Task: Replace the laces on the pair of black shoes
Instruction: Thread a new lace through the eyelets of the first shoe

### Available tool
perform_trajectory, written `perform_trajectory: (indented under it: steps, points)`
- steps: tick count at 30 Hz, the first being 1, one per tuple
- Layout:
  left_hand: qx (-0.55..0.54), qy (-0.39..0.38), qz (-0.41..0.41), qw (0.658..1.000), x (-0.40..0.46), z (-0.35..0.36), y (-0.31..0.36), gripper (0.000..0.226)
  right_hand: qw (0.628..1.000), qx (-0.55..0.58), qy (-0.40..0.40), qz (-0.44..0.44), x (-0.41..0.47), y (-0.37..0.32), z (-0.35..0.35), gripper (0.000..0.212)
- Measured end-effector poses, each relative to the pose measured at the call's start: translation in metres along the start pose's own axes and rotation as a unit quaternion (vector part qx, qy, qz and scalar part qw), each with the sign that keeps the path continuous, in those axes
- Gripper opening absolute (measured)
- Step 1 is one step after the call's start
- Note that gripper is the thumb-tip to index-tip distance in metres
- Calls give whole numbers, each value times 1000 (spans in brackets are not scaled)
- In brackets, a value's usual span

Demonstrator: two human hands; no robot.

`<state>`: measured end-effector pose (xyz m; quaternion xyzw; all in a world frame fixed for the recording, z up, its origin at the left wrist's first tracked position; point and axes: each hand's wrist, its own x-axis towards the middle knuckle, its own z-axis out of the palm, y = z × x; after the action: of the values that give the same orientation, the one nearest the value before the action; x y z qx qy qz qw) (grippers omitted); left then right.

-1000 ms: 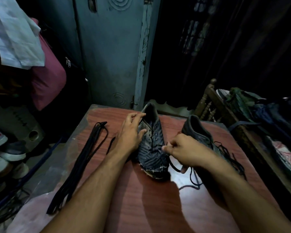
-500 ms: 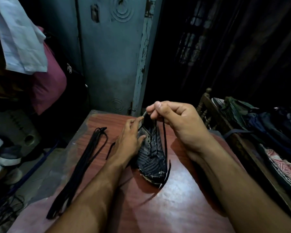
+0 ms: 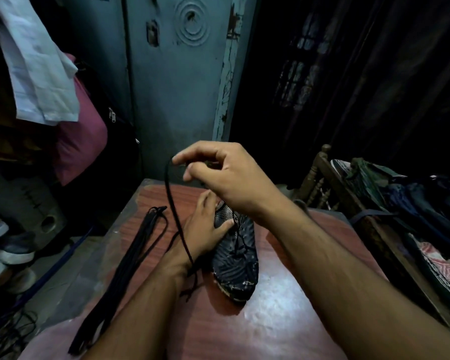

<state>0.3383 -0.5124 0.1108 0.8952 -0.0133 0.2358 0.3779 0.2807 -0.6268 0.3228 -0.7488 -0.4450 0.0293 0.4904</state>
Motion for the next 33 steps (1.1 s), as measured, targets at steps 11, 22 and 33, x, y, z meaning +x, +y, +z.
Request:
perform_trajectory:
  steps: [11, 22, 33]
  points:
    - [-430, 179, -82, 881, -1, -94, 26, 33, 956, -281, -62, 62, -4, 35, -45, 23]
    - [67, 120, 158, 978, -7, -53, 40, 37, 996, -33, 19, 84, -50, 39, -48, 10]
    - [45, 122, 28, 991, -5, -48, 22, 33, 937, 309, 3, 165, -151, 66, -29, 13]
